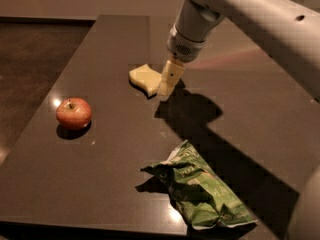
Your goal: Move sponge near green jalapeno chip bag
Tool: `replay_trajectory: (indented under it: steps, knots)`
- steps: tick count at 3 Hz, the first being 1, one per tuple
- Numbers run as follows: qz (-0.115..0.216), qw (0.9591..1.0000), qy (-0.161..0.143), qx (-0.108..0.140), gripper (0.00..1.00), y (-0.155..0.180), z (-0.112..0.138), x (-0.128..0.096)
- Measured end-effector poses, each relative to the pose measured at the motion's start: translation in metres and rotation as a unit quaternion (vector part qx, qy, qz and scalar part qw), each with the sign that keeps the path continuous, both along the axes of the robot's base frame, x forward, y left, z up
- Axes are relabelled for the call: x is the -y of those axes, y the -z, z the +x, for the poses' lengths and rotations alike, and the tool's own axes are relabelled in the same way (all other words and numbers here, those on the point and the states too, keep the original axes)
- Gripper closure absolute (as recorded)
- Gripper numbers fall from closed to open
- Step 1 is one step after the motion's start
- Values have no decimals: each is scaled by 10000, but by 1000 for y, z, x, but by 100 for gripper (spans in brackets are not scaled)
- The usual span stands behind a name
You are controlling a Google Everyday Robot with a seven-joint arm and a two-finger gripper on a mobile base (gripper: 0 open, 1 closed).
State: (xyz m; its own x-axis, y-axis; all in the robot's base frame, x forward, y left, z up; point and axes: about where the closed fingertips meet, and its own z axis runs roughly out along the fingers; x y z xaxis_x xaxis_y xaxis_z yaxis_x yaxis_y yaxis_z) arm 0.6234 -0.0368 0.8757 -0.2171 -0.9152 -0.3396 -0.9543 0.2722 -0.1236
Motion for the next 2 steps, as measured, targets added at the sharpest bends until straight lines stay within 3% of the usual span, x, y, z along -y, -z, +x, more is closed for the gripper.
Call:
replay_trajectory:
  steps: [2]
  knots:
    - [-19, 9999, -45, -128, 0, 14, 13, -12]
